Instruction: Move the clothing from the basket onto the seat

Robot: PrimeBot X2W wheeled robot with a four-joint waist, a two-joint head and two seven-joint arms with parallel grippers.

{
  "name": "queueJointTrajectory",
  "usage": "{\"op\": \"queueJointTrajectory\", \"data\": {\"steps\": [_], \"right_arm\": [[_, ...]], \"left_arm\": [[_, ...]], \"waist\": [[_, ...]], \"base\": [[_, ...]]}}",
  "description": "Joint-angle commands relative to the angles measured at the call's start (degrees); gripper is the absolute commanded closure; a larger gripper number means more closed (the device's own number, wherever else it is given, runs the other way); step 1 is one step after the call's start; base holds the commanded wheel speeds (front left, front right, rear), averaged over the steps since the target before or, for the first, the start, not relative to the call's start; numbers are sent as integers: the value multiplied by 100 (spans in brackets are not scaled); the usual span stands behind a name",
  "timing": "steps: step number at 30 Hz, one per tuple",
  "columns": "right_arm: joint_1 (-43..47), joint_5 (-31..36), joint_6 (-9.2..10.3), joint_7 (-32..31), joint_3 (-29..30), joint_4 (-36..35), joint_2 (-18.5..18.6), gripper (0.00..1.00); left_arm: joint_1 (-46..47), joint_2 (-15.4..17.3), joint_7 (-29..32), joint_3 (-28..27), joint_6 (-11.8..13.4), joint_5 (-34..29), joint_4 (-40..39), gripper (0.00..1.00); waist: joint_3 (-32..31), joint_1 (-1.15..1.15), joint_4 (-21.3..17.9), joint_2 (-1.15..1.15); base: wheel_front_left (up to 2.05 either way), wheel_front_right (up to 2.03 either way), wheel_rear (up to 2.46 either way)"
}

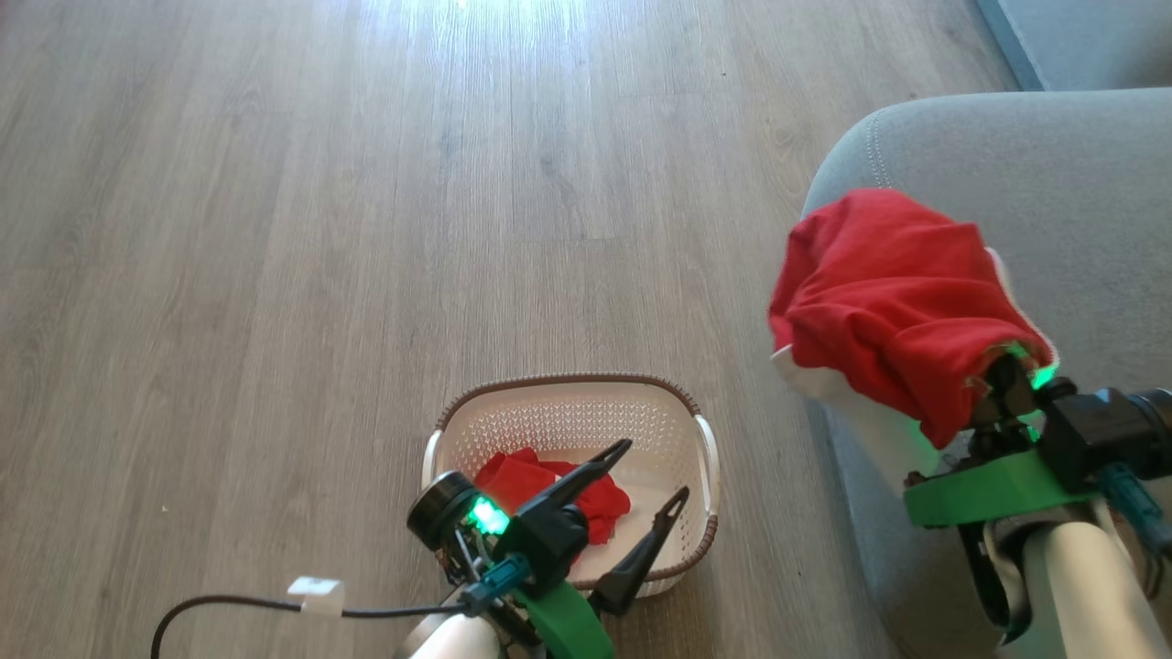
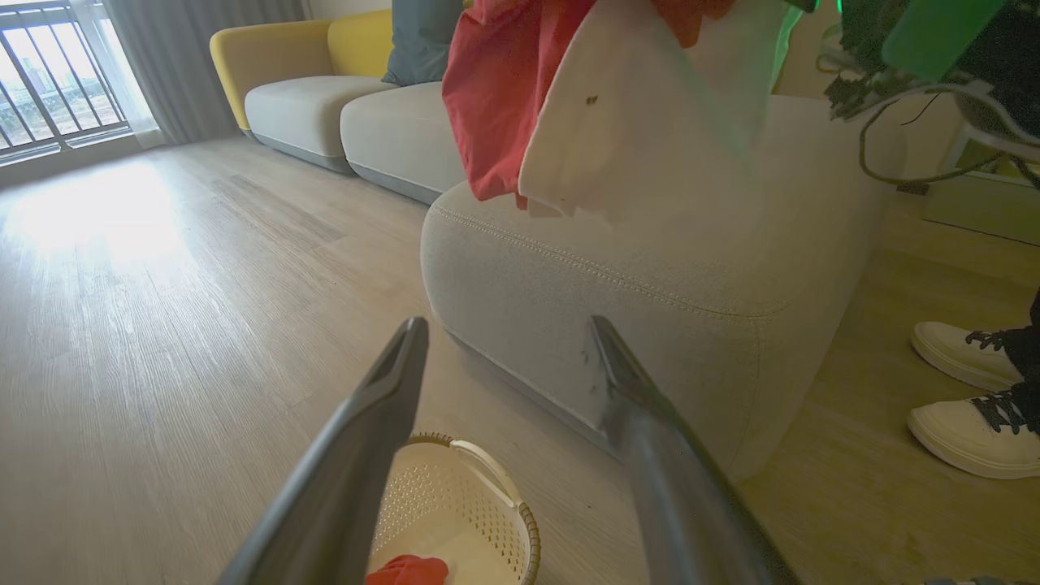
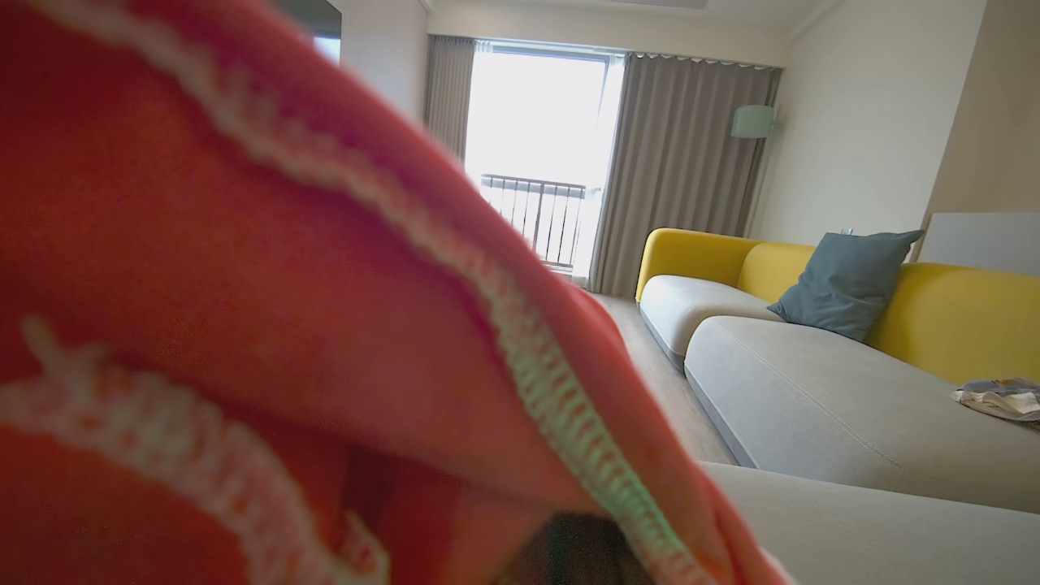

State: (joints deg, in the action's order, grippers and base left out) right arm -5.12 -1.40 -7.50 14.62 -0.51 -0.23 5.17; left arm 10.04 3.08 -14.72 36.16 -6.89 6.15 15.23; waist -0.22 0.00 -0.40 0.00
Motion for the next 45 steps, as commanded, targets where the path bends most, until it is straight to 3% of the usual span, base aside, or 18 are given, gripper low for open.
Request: {"op": "queueJointTrajectory", "data": {"steps": [1,12,29,36,45], "right_arm": [[-90,20,1,38,-71,-171,-33,100],[125,74,1,38,357,376,-127,100],[65,122,1,38,380,382,-176,100],[-20,141,1,38,397,324,-160,100],[-119,176,1,38,447,224,-108,100]], "left_arm": [[74,2,-28,-232,-4,34,-149,0],[-65,-6,-28,-282,-39,12,79,0],[-95,-13,-28,-331,-56,36,166,0],[-83,-16,-28,-431,-57,21,99,0],[20,-19,-28,-469,-58,22,-44,0]], "waist": [[1,0,-7,0],[20,0,-60,0],[50,0,-117,0],[128,0,-455,0],[287,0,-1189,0]], "base": [[0,0,0],[0,0,0],[0,0,0],[0,0,0],[0,0,0]]}}
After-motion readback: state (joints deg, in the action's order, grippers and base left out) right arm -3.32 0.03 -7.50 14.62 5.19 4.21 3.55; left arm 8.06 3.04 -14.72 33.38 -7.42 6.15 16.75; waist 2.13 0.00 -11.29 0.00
